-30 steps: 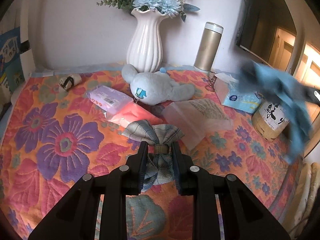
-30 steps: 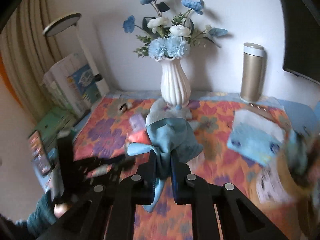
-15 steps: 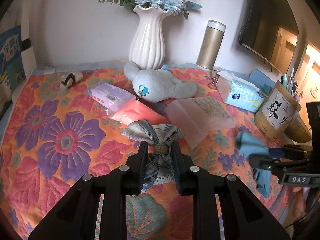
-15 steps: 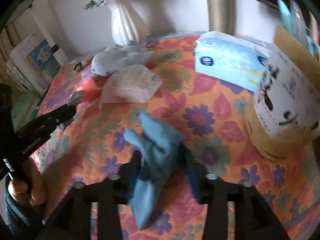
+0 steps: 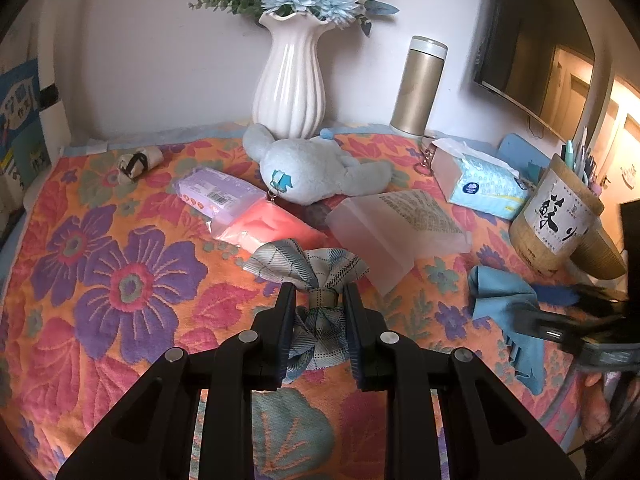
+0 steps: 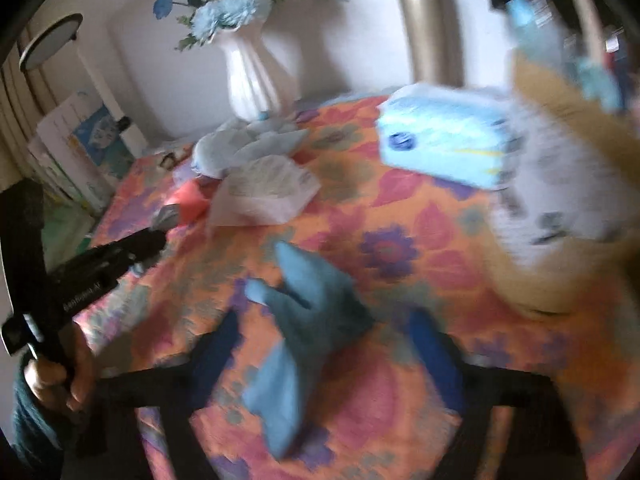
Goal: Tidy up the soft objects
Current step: 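Carry bow and blue cloth to the round table and release both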
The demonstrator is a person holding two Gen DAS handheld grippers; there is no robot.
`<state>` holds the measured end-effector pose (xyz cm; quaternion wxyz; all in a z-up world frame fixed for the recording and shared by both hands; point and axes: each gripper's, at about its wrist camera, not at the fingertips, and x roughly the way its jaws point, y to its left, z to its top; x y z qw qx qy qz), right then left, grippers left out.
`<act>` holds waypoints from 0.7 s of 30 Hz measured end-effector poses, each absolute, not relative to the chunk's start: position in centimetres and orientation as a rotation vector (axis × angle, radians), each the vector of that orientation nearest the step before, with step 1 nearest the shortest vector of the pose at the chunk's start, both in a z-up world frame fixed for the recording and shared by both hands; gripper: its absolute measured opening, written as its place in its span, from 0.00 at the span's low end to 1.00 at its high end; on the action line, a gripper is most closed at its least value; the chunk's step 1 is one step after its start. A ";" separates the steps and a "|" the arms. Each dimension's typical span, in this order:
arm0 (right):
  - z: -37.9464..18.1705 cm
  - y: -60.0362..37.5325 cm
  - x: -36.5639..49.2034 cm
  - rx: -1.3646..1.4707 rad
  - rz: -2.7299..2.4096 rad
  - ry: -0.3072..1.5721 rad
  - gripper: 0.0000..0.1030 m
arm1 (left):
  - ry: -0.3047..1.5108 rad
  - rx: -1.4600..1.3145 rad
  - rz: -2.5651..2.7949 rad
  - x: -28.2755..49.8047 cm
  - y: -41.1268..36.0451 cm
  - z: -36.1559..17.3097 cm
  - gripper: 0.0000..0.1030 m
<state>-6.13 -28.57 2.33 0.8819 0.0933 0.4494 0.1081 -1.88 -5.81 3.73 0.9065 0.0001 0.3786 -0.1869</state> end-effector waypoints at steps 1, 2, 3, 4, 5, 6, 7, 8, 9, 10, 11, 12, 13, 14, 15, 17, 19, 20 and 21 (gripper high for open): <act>1.9 -28.2 -5.8 0.192 0.222 0.964 0.38 | 0.780 0.012 -0.395 -2.1 -6.1 3.8 0.20; 2.1 -27.8 -5.8 0.150 0.188 0.947 0.32 | 0.780 0.018 -0.405 -2.3 -6.3 4.0 0.20; 2.5 -27.4 -6.1 0.115 0.207 0.941 0.16 | 0.779 0.021 -0.418 -2.6 -6.5 4.2 0.20; 2.8 -27.2 -6.5 0.115 0.242 0.940 0.14 | 0.776 0.017 -0.439 -3.1 -6.8 4.5 0.20; 3.3 -27.3 -7.3 0.127 0.273 0.930 0.14 | 0.769 0.005 -0.467 -3.7 -7.0 4.9 0.20; 4.0 -27.5 -8.2 0.129 0.283 0.914 0.14 | 0.763 -0.007 -0.488 -4.2 -7.3 5.3 0.20; 4.6 -27.7 -9.0 0.125 0.283 0.899 0.14 | 0.751 -0.021 -0.519 -4.9 -7.8 6.1 0.20; 5.4 -28.2 -9.9 0.120 0.276 0.877 0.14 | 0.739 -0.022 -0.539 -5.5 -8.4 6.8 0.20; 6.6 -29.1 -11.1 0.117 0.261 0.841 0.14 | 0.724 -0.015 -0.559 -6.1 -9.0 7.5 0.20; 7.2 -29.7 -11.6 0.118 0.253 0.824 0.14 | 0.705 0.001 -0.588 -6.8 -10.1 8.5 0.20; 8.2 -30.8 -12.4 0.123 0.238 0.797 0.14 | 0.688 0.017 -0.608 -7.4 -11.0 9.2 0.20; 9.4 -32.2 -13.5 0.128 0.208 0.764 0.14 | 0.670 0.034 -0.631 -7.9 -12.0 10.0 0.20; 10.1 -32.9 -13.9 0.130 0.190 0.748 0.14 | 0.647 0.048 -0.668 -8.6 -13.4 11.1 0.20; 11.0 -34.0 -14.7 0.136 0.164 0.725 0.14 | 0.634 0.055 -0.700 -9.0 -14.5 11.9 0.20; 12.1 -35.7 -15.7 0.144 0.126 0.695 0.14 | 0.622 0.062 -0.729 -9.4 -15.6 12.7 0.20; 13.7 -38.0 -16.7 0.147 0.072 0.657 0.14 | 0.592 0.091 -0.792 -10.1 -18.5 14.4 0.20; 15.7 -41.2 -18.2 0.151 -0.011 0.602 0.14 | 0.561 0.127 -0.848 -10.8 -21.8 16.4 0.20; 16.6 -43.1 -18.9 0.160 -0.063 0.576 0.14 | 0.548 0.139 -0.872 -11.0 -23.1 17.2 0.20; 17.3 -44.6 -19.3 0.170 -0.099 0.561 0.14 | 0.537 0.147 -0.896 -11.2 -24.6 18.0 0.20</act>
